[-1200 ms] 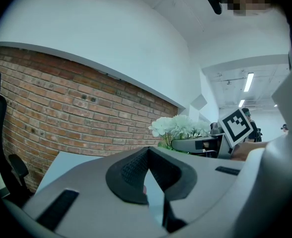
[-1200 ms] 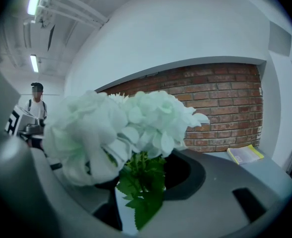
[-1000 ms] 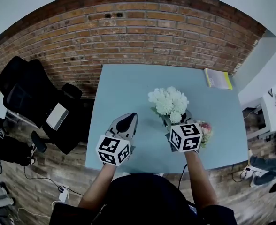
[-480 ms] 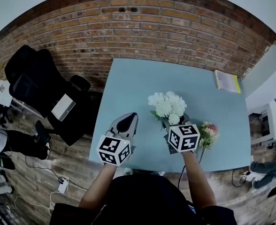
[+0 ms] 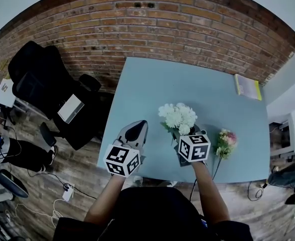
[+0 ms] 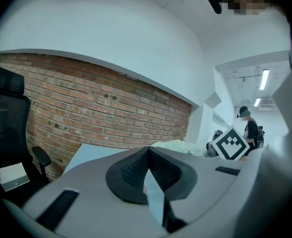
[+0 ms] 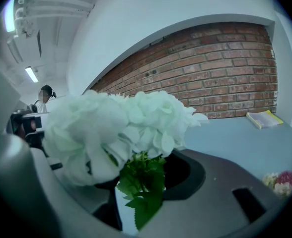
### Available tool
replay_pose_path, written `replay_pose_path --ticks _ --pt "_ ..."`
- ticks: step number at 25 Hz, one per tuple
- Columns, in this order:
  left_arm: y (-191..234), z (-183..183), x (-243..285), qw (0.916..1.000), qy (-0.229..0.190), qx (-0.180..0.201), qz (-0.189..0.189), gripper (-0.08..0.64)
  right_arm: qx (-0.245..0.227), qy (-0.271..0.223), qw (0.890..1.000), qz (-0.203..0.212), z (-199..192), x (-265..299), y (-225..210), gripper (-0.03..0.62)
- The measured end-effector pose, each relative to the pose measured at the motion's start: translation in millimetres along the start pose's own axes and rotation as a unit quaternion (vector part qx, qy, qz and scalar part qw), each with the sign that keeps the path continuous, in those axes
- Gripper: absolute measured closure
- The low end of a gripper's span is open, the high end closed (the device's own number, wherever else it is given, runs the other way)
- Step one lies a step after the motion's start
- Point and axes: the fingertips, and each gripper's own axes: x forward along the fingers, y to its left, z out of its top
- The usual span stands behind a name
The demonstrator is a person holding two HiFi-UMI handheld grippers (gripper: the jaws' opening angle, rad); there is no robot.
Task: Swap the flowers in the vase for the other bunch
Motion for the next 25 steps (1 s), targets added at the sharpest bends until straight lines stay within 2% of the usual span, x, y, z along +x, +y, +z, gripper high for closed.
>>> replay_pose_path --ticks 14,25 --pt "12 -14 -10 0.9997 0.018 -0.007 0.015 0.555 0.012 0.050 0.999 -0.002 -41 20 1 0.376" --pt "23 -22 -13 0.9993 0.025 -0.015 0.025 0.555 0.013 0.074 0.997 -0.001 -57 36 2 0.376"
